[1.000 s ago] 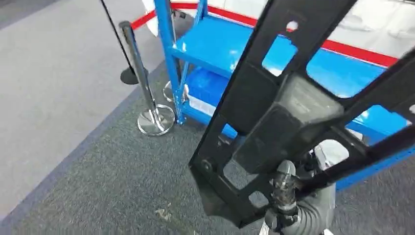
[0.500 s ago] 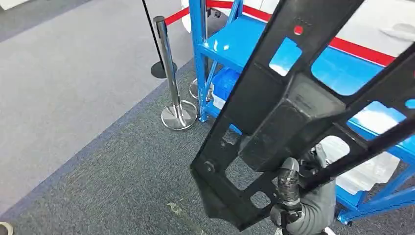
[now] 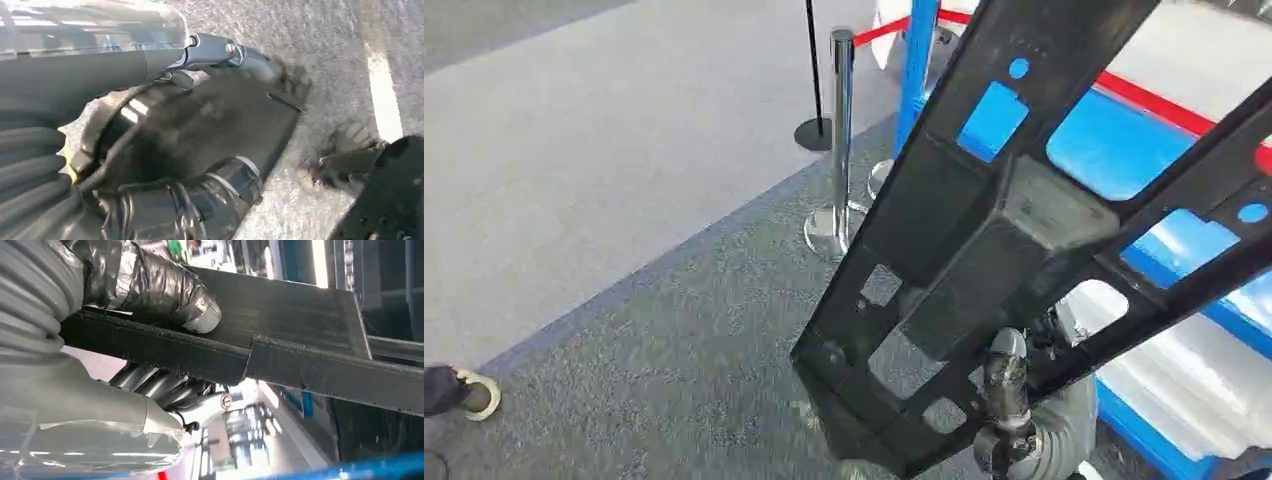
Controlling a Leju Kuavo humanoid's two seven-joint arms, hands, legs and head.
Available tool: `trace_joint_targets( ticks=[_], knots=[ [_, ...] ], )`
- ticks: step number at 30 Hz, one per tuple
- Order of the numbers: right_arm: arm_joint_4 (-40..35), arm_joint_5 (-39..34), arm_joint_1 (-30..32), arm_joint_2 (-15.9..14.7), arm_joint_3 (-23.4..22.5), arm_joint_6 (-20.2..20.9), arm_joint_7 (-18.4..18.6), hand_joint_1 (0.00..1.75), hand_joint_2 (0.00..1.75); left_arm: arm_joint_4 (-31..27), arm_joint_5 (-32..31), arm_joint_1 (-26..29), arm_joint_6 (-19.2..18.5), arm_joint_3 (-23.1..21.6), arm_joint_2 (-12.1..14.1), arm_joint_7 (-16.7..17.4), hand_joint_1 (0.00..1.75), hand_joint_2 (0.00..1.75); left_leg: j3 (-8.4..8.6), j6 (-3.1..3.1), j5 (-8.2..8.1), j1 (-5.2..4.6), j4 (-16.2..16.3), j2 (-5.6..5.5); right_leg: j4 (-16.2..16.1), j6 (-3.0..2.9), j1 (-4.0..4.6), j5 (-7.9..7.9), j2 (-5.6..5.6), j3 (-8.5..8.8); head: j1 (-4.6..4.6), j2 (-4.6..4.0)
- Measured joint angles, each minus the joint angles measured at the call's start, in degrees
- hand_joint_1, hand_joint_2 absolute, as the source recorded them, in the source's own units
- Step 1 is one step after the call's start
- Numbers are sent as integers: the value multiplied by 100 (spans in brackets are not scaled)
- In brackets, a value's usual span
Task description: Take the parts from the cabinet and place them on the table.
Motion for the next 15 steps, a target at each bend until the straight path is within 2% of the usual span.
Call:
trace_joint_targets(
  ticks=[1, 2, 3, 4, 5, 6, 7, 8, 9, 10, 12, 13, 14, 15],
  knots=[
    [7, -2, -3, 0, 0, 24, -2, 175, 175, -2, -24, -21, -4, -15, 0, 15, 0, 175, -31, 18, 15, -10, 22, -60, 495, -29, 7, -245, 156, -239, 35, 0],
    [17, -17, 7, 0, 0, 33, 2, 175, 175, -4, -31, -35, -4, -33, -6, 15, 0, 175, -52, 25, 14, -21, 34, -135, 935, -42, 30, -423, 218, -453, 62, 0],
    [39, -26, 22, -2, 0, 39, 2, 175, 175, -15, -33, -35, -7, -52, -18, 26, 0, 175, -84, 39, 6, -41, 63, -220, 1316, -52, 51, -537, 249, -657, 59, 0],
    [52, -33, 20, -2, -2, 44, 2, 175, 175, -17, -35, -32, -7, -70, -20, 31, 0, 175, -105, 41, 4, -49, 89, -299, 1378, -63, 65, -486, 254, -712, 59, 0],
    [63, -37, 16, -2, -2, 46, 2, 175, 175, -17, -37, -28, -7, -90, -20, 37, 0, 175, -123, 40, 2, -51, 126, -387, 1193, -78, 73, -316, 259, -637, 61, 0],
    [70, -37, 15, -2, -2, 50, 2, 175, 175, -17, -37, -20, -7, -101, -20, 57, 0, 175, -138, 32, -11, -51, 170, -482, 776, -94, 73, -62, 282, -445, 59, 0],
    [74, -37, 6, -2, -2, 50, 2, 175, 175, -17, -37, -20, -9, -114, -22, 68, 0, 175, -155, 15, -33, -48, 226, -570, 269, -103, 63, 189, 361, -200, 64, 0],
    [81, -37, -5, -2, -2, 50, 2, 175, 175, -24, -39, -21, -18, -129, -33, 70, 0, 175, -198, -9, -65, -34, 302, -642, -107, -112, 26, 190, 642, -32, 61, 0],
    [98, -39, -7, 0, -2, 55, 2, 175, 175, -24, -35, -35, -22, -129, -35, 83, 0, 175, -278, -49, -91, -74, 388, -715, -138, -67, 25, 152, 811, -42, 68, 0],
    [103, -42, -7, -2, -2, 59, 0, 175, 175, -28, -33, -36, -22, -129, -39, 85, 0, 175, -311, -72, -82, -54, 384, -764, -90, -99, 31, 169, 699, -47, 57, 0],
    [116, -42, -12, 0, -2, 59, 2, 175, 175, -31, -35, -15, -22, -144, -46, 94, 0, 175, -359, -124, -54, -35, 368, -861, -98, -149, 70, 180, 619, -50, 64, 0],
    [116, -39, -30, 0, -2, 61, 2, 175, 175, -31, -35, -12, -22, -157, -46, 98, 0, 175, -385, -134, -56, -33, 382, -912, -133, -192, 14, 197, 537, -35, 66, 0],
    [114, -39, -47, 0, -2, 61, 0, 175, 175, -35, -35, -10, -22, -166, -48, 98, 0, 175, -366, -169, -92, -33, 396, -733, -157, -216, 17, 206, 451, -8, 59, 0],
    [116, -39, -38, 4, -4, 61, 0, 175, 175, -39, -35, -18, -22, -173, -50, 103, 0, 175, -441, -213, -205, -27, 577, -459, -186, -231, 9, 208, 405, 8, 12, 0]
  ],
)
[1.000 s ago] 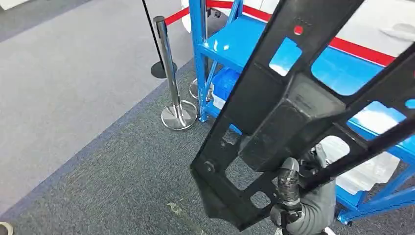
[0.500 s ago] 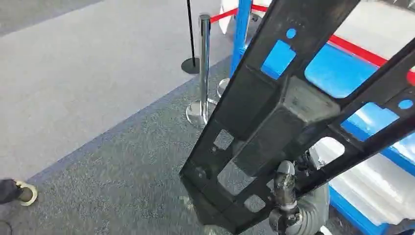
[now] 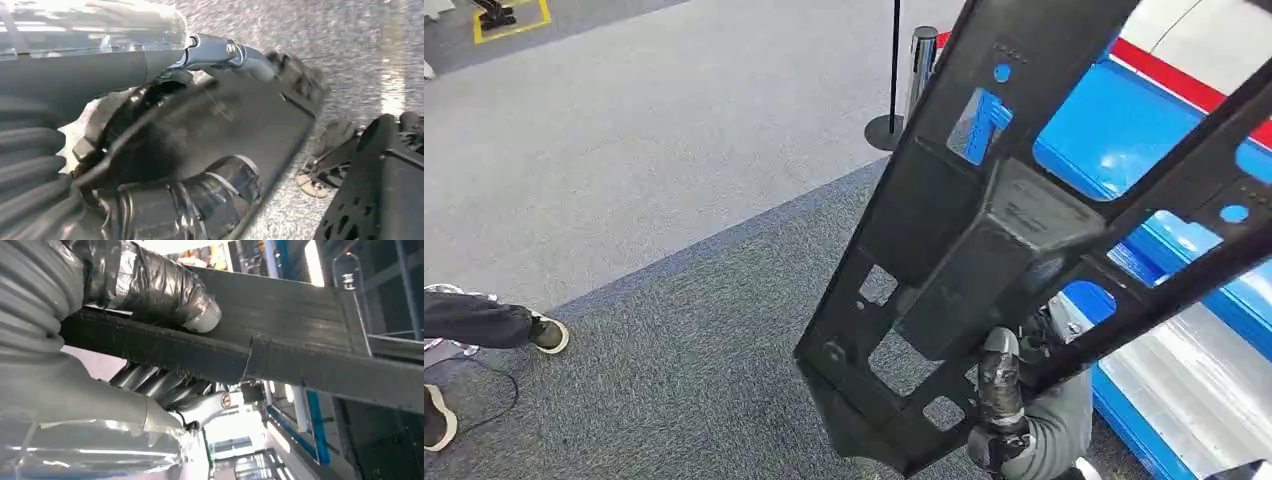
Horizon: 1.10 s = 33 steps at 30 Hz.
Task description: Take the parts from the cabinet and place them on the table.
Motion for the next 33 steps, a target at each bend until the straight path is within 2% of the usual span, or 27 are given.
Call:
trace_joint_targets(
  ticks=[1, 2, 4, 6, 7, 8, 9, 10, 13, 14, 15, 16, 17, 18, 19, 20, 21, 23, 24, 25, 26, 28, 29, 30, 31, 32, 33],
  knots=[
    [0, 0, 2, 0, 0, 2, -9, 175, 175, -7, -7, -10, 2, -5, -2, 11, 0, 175, -196, -54, -208, 32, 387, 201, -9, -21, -2, -2, -90, 8, -9, 0],
    [0, 0, 5, 0, 0, 7, -9, 175, 175, -7, -15, -22, 2, -7, 2, 9, 0, 175, -424, -96, -411, 52, 854, 290, -9, -34, 1, -11, -187, 7, -11, 0],
    [22, -28, 12, 2, 0, 24, 4, 175, 175, -7, -50, -38, 26, -7, 7, 5, 0, 175, -688, -137, -560, 59, 1395, 318, -6, -39, 9, -30, -379, 12, -11, 0],
    [33, -37, 11, 2, 0, 28, 4, 175, 175, -7, -46, -29, 53, -7, 7, -7, 0, 175, -513, -121, -304, 58, 1069, 333, -6, -36, 26, -50, -512, 31, -14, 0],
    [37, -42, 7, 9, 0, 31, 4, 175, 175, -7, -18, -17, 70, -9, 9, -7, 0, 175, -198, -74, -5, 45, 483, 379, -9, -36, 43, -70, -595, 64, -13, 0],
    [37, -44, 3, 17, 0, 33, 4, 175, 175, -7, 7, -4, 74, -9, 11, -7, 0, 175, 52, -19, 195, 23, 28, 477, -14, -35, 52, -85, -650, 93, -14, 0],
    [39, -46, 5, 31, 0, 33, 2, 175, 175, -7, 22, -6, 81, -9, 15, -18, 0, 175, 211, 54, 124, -49, -276, 815, -53, -27, 50, -93, -701, 123, -3, 0],
    [42, -55, 7, 39, 0, 37, 4, 175, 175, -9, 57, -16, 87, -9, 13, -28, 0, 175, 207, 114, 130, -99, -337, 901, -75, 3, 80, -89, -766, 149, 4, 0],
    [42, -74, 7, 44, 0, 44, 4, 175, 175, -26, 70, 0, 113, -9, 9, -55, 0, 175, 181, 207, 141, -136, -376, 694, -176, 83, 65, -80, -945, 222, -18, 0],
    [39, -77, 3, 52, 0, 44, 4, 175, 175, -26, 70, 0, 129, -9, 9, -70, 0, 175, 265, 246, 174, -126, -480, 619, -224, 128, 77, -85, -980, 288, -16, 0],
    [50, -87, -13, 55, 0, 44, 11, 175, 175, -31, 68, 33, 140, -9, -4, -79, 0, 175, 442, 228, 255, -28, -647, 527, -152, 160, 65, -131, -771, 301, 26, 0],
    [52, -85, -11, 55, 0, 52, 4, 175, 175, -37, 70, 33, 140, -11, -15, -79, 0, 175, 505, 284, 279, -16, -734, 482, 63, 154, 91, -252, -386, 198, 12, 0],
    [52, -85, -3, 55, 0, 68, 0, 175, 175, -42, 70, 5, 138, -11, -17, -85, 0, 175, 520, 304, 305, -10, -733, 434, 441, 137, 113, -432, -204, -13, 39, 0],
    [55, -85, 13, 52, -2, 68, 2, 175, 175, -42, 72, -9, 140, -11, -30, -83, 0, 175, 512, 300, 299, -13, -722, 340, 906, 140, 114, -605, -137, -274, 111, 0],
    [68, -90, 34, 52, -2, 68, 13, 175, 175, -42, 70, -8, 140, -11, -46, -85, 0, 175, 506, 299, 286, -18, -710, 251, 1291, 144, 113, -705, -136, -511, 118, 0],
    [83, -90, 45, 52, -2, 68, 13, 175, 175, -42, 70, 1, 140, -11, -48, -83, 0, 175, 493, 298, 273, -18, -683, 168, 1498, 147, 114, -701, -136, -679, 113, 0],
    [87, -90, 43, 52, -2, 68, 13, 175, 175, -42, 72, 18, 140, -11, -48, -83, 0, 175, 492, 283, 248, -12, -652, 74, 1424, 154, 110, -538, -137, -708, 118, 0],
    [87, -90, 40, 52, -2, 68, 11, 175, 175, -42, 70, 33, 140, -11, -55, -85, 0, 175, 490, 236, 172, 15, -540, -107, 611, 184, 71, 46, -84, -407, 111, 0],
    [90, -92, 38, 52, -2, 68, 11, 175, 175, -42, 68, 28, 138, -11, -66, -76, 0, 175, 468, 199, 115, 28, -451, -186, 149, 224, 24, 280, 94, -214, 118, 0],
    [103, -111, 39, 52, -2, 70, 9, 175, 175, -42, 68, 20, 138, -11, -66, -72, 0, 175, 390, 147, 54, 8, -343, -250, 19, 237, -15, 102, 414, -175, 126, 0],
    [100, -126, 50, 55, -2, 74, 7, 175, 175, -42, 70, 2, 138, -11, -63, -68, 0, 175, 319, 135, 16, 2, -250, -320, 20, 172, -18, 119, 398, -161, 130, 0],
    [105, -133, 56, 55, -2, 76, 13, 175, 175, -42, 76, 24, 138, -11, -61, -66, 0, 175, 238, 114, 37, 36, -290, -419, 36, 102, 32, 108, 281, -174, 122, 0],
    [105, -133, 45, 57, -2, 79, 11, 175, 175, -42, 72, 34, 138, -11, -61, -48, 0, 175, 237, 96, 41, 46, -288, -486, 33, 51, 11, 110, 200, -162, 126, 0],
    [105, -142, 37, 68, -2, 85, 9, 175, 175, -42, 70, 33, 138, -11, -46, -35, 0, 175, 247, 77, 22, 42, -240, -406, 20, 11, -24, 99, 95, -137, 131, 0],
    [105, -162, 44, 81, -2, 87, 7, 175, 175, -42, 70, 26, 136, -11, -72, -28, 0, 175, 182, 38, -71, -7, -73, -74, 15, -8, -18, 87, 50, -116, 66, 0],
    [105, -173, 45, 92, -2, 85, 0, 175, 175, -42, 70, 18, 138, -11, -72, -22, 0, 175, 5, 5, -239, 11, 245, 146, 14, -31, -11, 76, -38, -107, 12, 0],
    [105, -177, 47, 92, -2, 85, -9, 175, 175, -42, 61, -3, 135, -11, -68, -17, 0, 175, -228, -20, -446, 28, 686, 275, 14, -42, 9, 67, -124, -107, 28, 0]
  ],
)
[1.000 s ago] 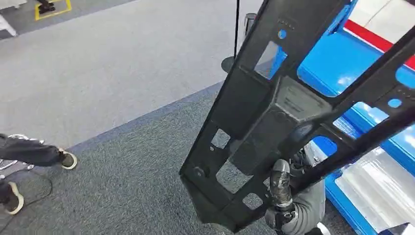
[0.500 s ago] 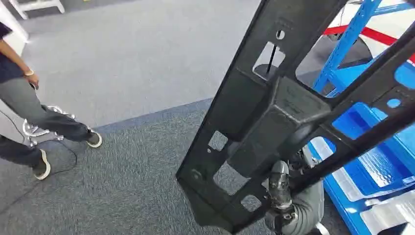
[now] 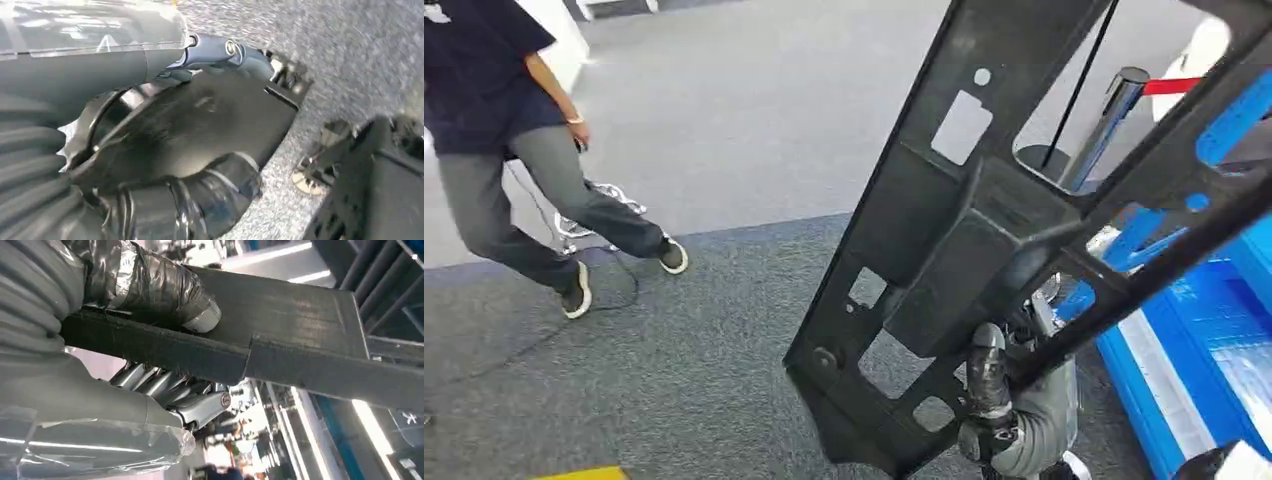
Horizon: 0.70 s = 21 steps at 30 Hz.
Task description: Take the parts from the cabinet and place them on the table.
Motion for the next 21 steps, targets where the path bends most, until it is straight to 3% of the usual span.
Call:
trace_joint_targets(
  ticks=[1, 2, 3, 5, 6, 7, 8, 11, 12, 13, 14, 15, 17, 18, 19, 21],
  knots=[
    [7, -26, 12, 0, 0, 0, -7, 175, 175, 0, -4, -30, 2, 0, 2, 7, 0, 175, -225, -11, -167, 3, 427, 52, 0, -10, 18, -14, -106, 1, -15, 0],
    [22, -55, 19, 0, 0, 0, -31, 175, 175, 0, -6, -52, 2, 0, 2, 13, 0, 175, -373, -8, -234, 2, 703, 69, 1, -9, 34, -28, -198, 2, -9, 0],
    [35, -70, 20, 0, 0, 0, -48, 175, 175, 0, -6, -57, 2, 0, 0, 13, 0, 175, -385, 11, -167, 1, 717, 76, 1, -15, 51, -38, -275, 10, -13, 0],
    [48, -98, 16, 0, 0, 0, -74, 175, 175, 0, -6, -38, 2, 0, 2, 13, 0, 175, -37, 118, 268, -28, 42, 109, -1, -35, 109, -65, -425, 50, -11, 0],
    [48, -133, 7, 9, 0, 0, -79, 175, 175, 0, -6, -23, 2, 0, 2, 17, 0, 175, 260, 219, 523, -73, -512, 217, -11, -34, 134, -81, -489, 86, -11, 0],
    [50, -149, 9, 15, 0, 0, -79, 175, 175, 2, -2, -8, 4, -2, 7, 15, 0, 175, 455, 340, 537, -166, -914, 565, -45, -34, 124, -87, -542, 120, 0, 0],
    [61, -146, 12, 22, 0, 0, -76, 175, 175, 2, -2, -12, 2, -2, 6, 11, 0, 175, 479, 367, 496, -186, -983, 665, -69, -16, 160, -85, -618, 141, 20, 0],
    [94, -162, 9, 33, 0, 0, -66, 175, 175, 0, 0, -2, 0, -2, 7, -15, 0, 175, 481, 405, 528, -234, -1098, 447, -170, 48, 112, -72, -847, 213, -24, 0],
    [94, -164, 5, 44, 0, 4, -68, 175, 175, 2, 4, 4, 2, -2, 9, -22, 0, 175, 628, 437, 591, -199, -1253, 348, -213, 90, 130, -80, -839, 296, -22, 0],
    [120, -164, -15, 42, -2, 4, -63, 175, 175, 2, 4, 32, -2, -2, 2, -42, 0, 175, 730, 380, 681, -131, -1381, 284, -127, 118, 97, -115, -484, 278, 20, 0],
    [125, -155, -19, 42, -2, 4, -77, 175, 175, 2, 6, 29, -17, -2, 2, -50, 0, 175, 752, 408, 680, -115, -1412, 224, 123, 134, 91, -291, -231, 156, 17, 0],
    [129, -144, -12, 42, -4, 7, -76, 175, 175, 2, 0, 12, -33, -2, -6, -61, 0, 175, 737, 418, 694, -95, -1401, 165, 572, 150, 82, -512, -92, -75, 37, 0],
    [162, -146, 30, 39, -7, 4, -61, 175, 175, 2, -9, 7, -35, -2, -33, -72, 0, 175, 713, 406, 676, -93, -1361, 6, 1313, 200, 60, -785, -36, -481, 41, 0],
    [177, -144, 35, 39, -7, 4, -63, 175, 175, 2, -9, 18, -39, -2, -44, -74, 0, 175, 696, 387, 658, -83, -1319, -90, 1429, 229, 42, -739, -35, -579, 41, 0],
    [190, -142, 32, 39, -7, 2, -63, 175, 175, 2, -15, 29, -42, -2, -44, -83, 0, 175, 683, 361, 631, -62, -1269, -177, 1273, 257, 26, -569, -34, -526, 37, 0],
    [199, -125, 29, 39, -9, 0, -63, 175, 175, 2, -17, 23, -50, -2, -57, -90, 0, 175, 661, 280, 534, 1, -1105, -369, 383, 335, -34, -23, 29, -114, 44, 0]
  ],
)
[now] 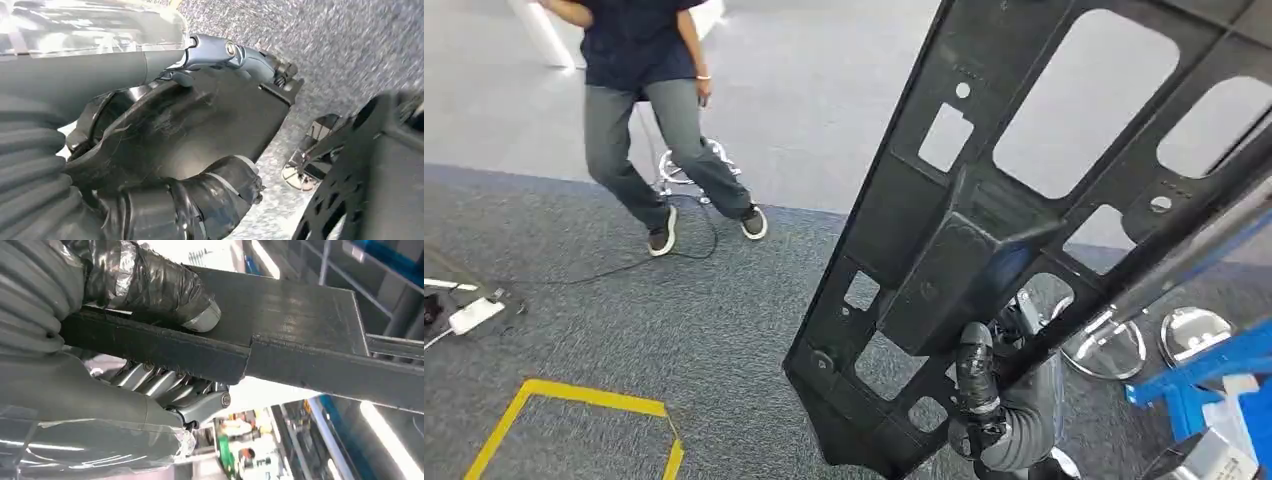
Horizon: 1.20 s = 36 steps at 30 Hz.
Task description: Take the parts from the cabinet and place them on the table.
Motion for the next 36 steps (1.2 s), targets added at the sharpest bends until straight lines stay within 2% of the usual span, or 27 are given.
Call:
trace_joint_targets(
  ticks=[1, 2, 3, 5, 6, 7, 8, 9, 11, 12, 13, 15, 16, 17, 18, 21, 22, 23, 24, 26, 27, 28, 29, 31, 32, 33, 36],
  knots=[
    [11, 4, -3, 0, 0, -4, 0, 175, 175, 0, 0, 1, -2, 0, -2, 2, 0, 175, -34, -47, -66, 37, 112, -70, -312, 44, -48, -8, 216, 156, 2, 0],
    [37, 9, 0, 0, 0, -18, 2, 175, 175, 2, 0, -5, 0, 0, 11, 9, 0, 175, -178, -115, -117, -17, 220, -146, -311, 71, -51, -128, 538, 151, 45, 0],
    [31, 13, 0, 2, 0, -26, -2, 175, 175, 0, -7, -17, 0, 0, 9, 11, 0, 175, -187, -135, -139, 12, 269, -216, -250, -51, -37, -136, 442, 146, 57, 0],
    [37, 0, 19, 4, 0, -24, 0, 175, 175, 2, -15, -3, 17, -2, 9, 15, 0, 175, -244, -181, -121, 24, 237, -306, -247, -126, -3, -162, 329, 141, 37, 0],
    [37, 0, -1, 7, 0, -22, 0, 175, 175, 2, -11, 4, 28, 0, 13, 11, 0, 175, -252, -196, -128, 28, 245, -358, -268, -174, -48, -158, 254, 158, 35, 0],
    [37, 4, -19, 11, 0, -20, 2, 175, 175, 0, -2, 4, 52, -2, 11, 4, 0, 175, -257, -218, -150, 10, 330, -163, -288, -202, -46, -164, 167, 193, 31, 0],
    [37, 18, -13, 18, 0, -20, 2, 175, 175, 0, 2, -6, 52, -2, 7, 2, 0, 175, -365, -255, -241, -9, 544, 156, -300, -234, -47, -181, 96, 232, -44, 0],
    [37, 33, -13, 22, 0, -22, 0, 175, 175, 0, 4, -8, 57, -2, 9, -4, 0, 175, -573, -280, -406, 12, 913, 320, -309, -257, -28, -198, 7, 262, -59, 0],
    [39, 11, -3, 22, -2, -15, 0, 175, 175, 0, 2, -48, 59, 0, 9, -33, 0, 175, -1057, -298, -701, 15, 1747, 433, -309, -270, -7, -250, -179, 306, -68, 0],
    [39, 4, -2, 22, -2, -15, 0, 175, 175, 0, 2, -60, 55, 0, 9, -39, 0, 175, -1180, -288, -694, 15, 1924, 446, -309, -271, 7, -276, -260, 330, -61, 0],
    [39, 4, -5, 22, 0, -15, 2, 175, 175, 0, 2, -60, 52, 0, 9, -46, 0, 175, -1179, -263, -555, 14, 1856, 453, -310, -277, 22, -306, -337, 366, -63, 0],
    [39, 4, -13, 24, -2, -13, 0, 175, 175, 0, -2, -45, 48, 0, 9, -44, 0, 175, -853, -148, -22, -20, 1110, 514, -319, -282, 60, -374, -470, 468, -63, 0],
    [39, 4, -19, 24, -2, -13, 0, 175, 175, 0, -7, -36, 50, -2, 11, -33, 0, 175, -618, -42, 260, -83, 583, 691, -342, -282, 77, -410, -524, 534, -66, 0],
    [39, 11, -16, 26, -2, -11, 0, 175, 175, 2, -13, -25, 50, -2, 18, -28, 0, 175, -527, 13, 158, -152, 428, 972, -403, -274, 90, -424, -586, 579, -44, 0],
    [39, 22, -21, 24, -2, -11, 0, 175, 175, 2, -26, -26, 48, -2, 18, -26, 0, 175, -451, 49, 170, -203, 294, 974, -435, -248, 122, -429, -650, 608, -59, 0],
    [39, 13, -30, 26, -2, -11, 9, 175, 175, 2, -39, -11, 50, -2, 24, -15, 0, 175, -437, 68, 139, -204, 171, 787, -573, -191, 147, -422, -867, 698, -74, 0],
    [35, 13, -43, 39, -2, -9, 9, 175, 175, 2, -39, 3, 52, -2, 24, -15, 0, 175, -300, 75, 184, -127, 21, 707, -600, -136, 166, -469, -809, 768, -68, 2],
    [46, 13, -59, 39, -4, -9, 15, 175, 175, 2, -37, 15, 50, -2, 11, -15, 0, 175, -219, 58, 195, -104, -61, 643, -514, -132, 115, -503, -458, 769, -26, 0],
    [44, 15, -70, 39, -4, -2, 2, 175, 175, 2, -35, 12, 48, -2, 11, -9, 0, 175, -183, 72, 201, -98, -96, 580, -202, -126, 131, -642, -205, 599, -22, 0],
    [50, 9, -49, 39, -4, 9, 11, 175, 175, 2, -20, -7, 33, -2, 11, -22, 0, 175, -179, 101, 183, -98, -86, 424, 747, -111, 127, -956, -55, -1, -15, 0],
    [68, 2, -28, 37, -4, 9, 13, 175, 175, 2, -11, -6, 20, -2, 11, -31, 0, 175, -178, 103, 167, -99, -76, 337, 1065, -98, 127, -990, -49, -245, -20, 0],
    [74, -4, -21, 37, -4, 9, 11, 175, 175, 2, 4, 0, 13, -2, 11, -33, 0, 175, -175, 100, 152, -97, -58, 247, 1122, -81, 123, -864, -49, -376, -17, 0],
    [79, -15, -26, 37, -7, 9, 4, 175, 175, 2, 4, 5, 11, -2, 11, -42, 0, 175, -167, 94, 128, -86, -30, 151, 923, -64, 107, -618, -49, -367, -17, 0],
    [81, -41, -36, 37, -9, 9, -4, 175, 175, 2, 9, 5, 0, -2, 9, -70, 0, 175, -152, 37, 49, -47, 82, -45, -4, -23, 53, 24, 28, -51, -17, 0],
    [87, -44, -34, 37, -11, 9, -4, 175, 175, 4, 9, 12, 0, -2, 11, -74, 0, 175, -187, -8, -9, -31, 148, -121, -249, -13, 14, 4, 303, 76, -15, 0],
    [103, -52, -32, 39, -11, 11, -4, 175, 175, 7, 11, -27, 2, -2, 15, -74, 0, 175, -252, -52, -47, -58, 269, -195, -399, -29, -12, -45, 543, 84, 22, 0],
    [107, -66, -41, 39, -15, 7, -13, 175, 175, 7, 7, 5, 2, -2, 17, -72, 0, 175, -338, -142, -18, -6, 199, -369, -333, -170, 44, -60, 364, 97, 22, 0]
  ],
)
